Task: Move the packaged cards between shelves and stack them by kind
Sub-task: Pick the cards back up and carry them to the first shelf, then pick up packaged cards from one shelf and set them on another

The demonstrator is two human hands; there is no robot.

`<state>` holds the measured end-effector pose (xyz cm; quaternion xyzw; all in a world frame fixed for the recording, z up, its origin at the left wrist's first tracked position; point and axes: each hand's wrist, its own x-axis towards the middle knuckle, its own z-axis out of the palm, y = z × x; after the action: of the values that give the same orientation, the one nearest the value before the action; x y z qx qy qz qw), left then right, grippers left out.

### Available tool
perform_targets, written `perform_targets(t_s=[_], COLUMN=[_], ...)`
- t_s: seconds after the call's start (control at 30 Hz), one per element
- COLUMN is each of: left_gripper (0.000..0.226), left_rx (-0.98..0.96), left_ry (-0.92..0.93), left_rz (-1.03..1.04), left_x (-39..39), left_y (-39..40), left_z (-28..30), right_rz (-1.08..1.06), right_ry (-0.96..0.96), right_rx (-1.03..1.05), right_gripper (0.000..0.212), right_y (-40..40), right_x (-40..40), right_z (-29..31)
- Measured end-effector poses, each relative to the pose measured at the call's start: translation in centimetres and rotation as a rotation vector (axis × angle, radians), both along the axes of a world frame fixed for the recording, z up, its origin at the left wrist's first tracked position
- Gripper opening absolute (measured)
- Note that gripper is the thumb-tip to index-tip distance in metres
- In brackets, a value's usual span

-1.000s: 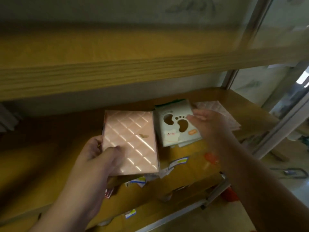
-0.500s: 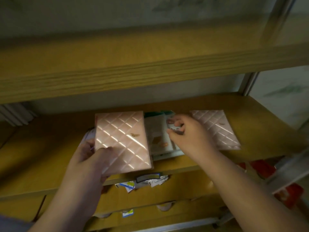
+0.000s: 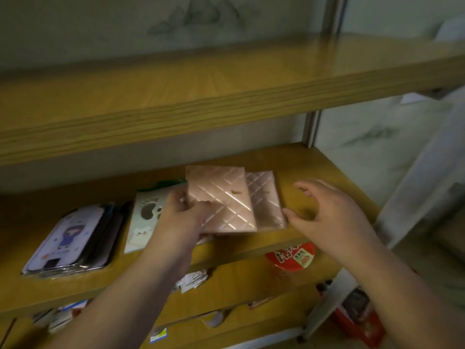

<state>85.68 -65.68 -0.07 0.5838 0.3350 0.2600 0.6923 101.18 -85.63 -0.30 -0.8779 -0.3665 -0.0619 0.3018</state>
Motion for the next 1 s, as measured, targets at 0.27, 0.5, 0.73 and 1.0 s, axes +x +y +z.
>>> perform_targets(t_s=[0.27,0.5,0.73,1.0], left_gripper=[0.026,0.042,0.064,0.059], left_rx=[0.558,1.003,1.17,1.166], left_ry=[0.283,0.485,0.605,0.747], left_rz=[-0.064,-0.128,-0.107,0.092], left_x=[5.9,4.7,0.2,-8.5], left_y=[-2.1,-3.1,-0.7,2.0], left_z=[-0.3,-0.1,0.6,0.4], right_rz=[-0.003,0.054,0.168,0.338], right_ry=[0.039,0.052,0.062,0.086], right_rx=[-0.001,0.028,0.085,0.122], right_gripper=[0.066,0.063,0.059,0.055], right_y=[-4.7,-3.2,2.0,8.3], right_x=[1.6,1.9,1.2,-3.9], right_z=[-0.7,-0.9,-1.0,-1.9])
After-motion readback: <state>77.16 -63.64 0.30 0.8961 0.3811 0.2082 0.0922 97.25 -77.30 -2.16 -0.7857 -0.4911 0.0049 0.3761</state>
